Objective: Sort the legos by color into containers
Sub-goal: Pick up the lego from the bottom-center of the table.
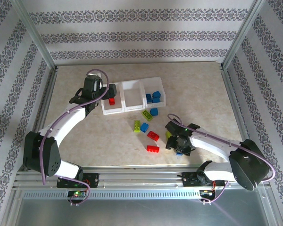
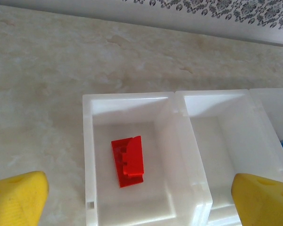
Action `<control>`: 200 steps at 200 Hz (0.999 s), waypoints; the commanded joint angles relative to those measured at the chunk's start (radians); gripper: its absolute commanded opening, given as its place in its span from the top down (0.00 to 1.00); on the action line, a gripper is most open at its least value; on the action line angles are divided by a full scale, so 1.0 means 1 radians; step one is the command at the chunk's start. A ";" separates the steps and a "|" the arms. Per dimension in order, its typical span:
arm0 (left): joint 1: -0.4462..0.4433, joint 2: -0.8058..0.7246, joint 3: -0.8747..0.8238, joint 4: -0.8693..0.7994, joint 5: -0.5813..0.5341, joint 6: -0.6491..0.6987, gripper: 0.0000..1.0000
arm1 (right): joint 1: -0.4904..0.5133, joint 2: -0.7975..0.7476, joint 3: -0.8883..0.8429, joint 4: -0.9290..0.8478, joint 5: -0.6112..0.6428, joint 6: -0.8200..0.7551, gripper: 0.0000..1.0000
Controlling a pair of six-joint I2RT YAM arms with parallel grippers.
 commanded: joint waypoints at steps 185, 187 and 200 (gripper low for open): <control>0.036 -0.042 -0.041 0.034 0.008 -0.020 0.00 | 0.073 0.107 0.126 -0.004 0.062 -0.063 0.68; 0.037 -0.044 -0.041 0.034 0.008 -0.020 0.00 | 0.075 0.106 0.132 -0.007 0.067 -0.066 0.68; 0.037 -0.048 -0.044 0.034 0.007 -0.019 0.00 | 0.086 0.099 0.167 -0.021 0.096 -0.084 0.68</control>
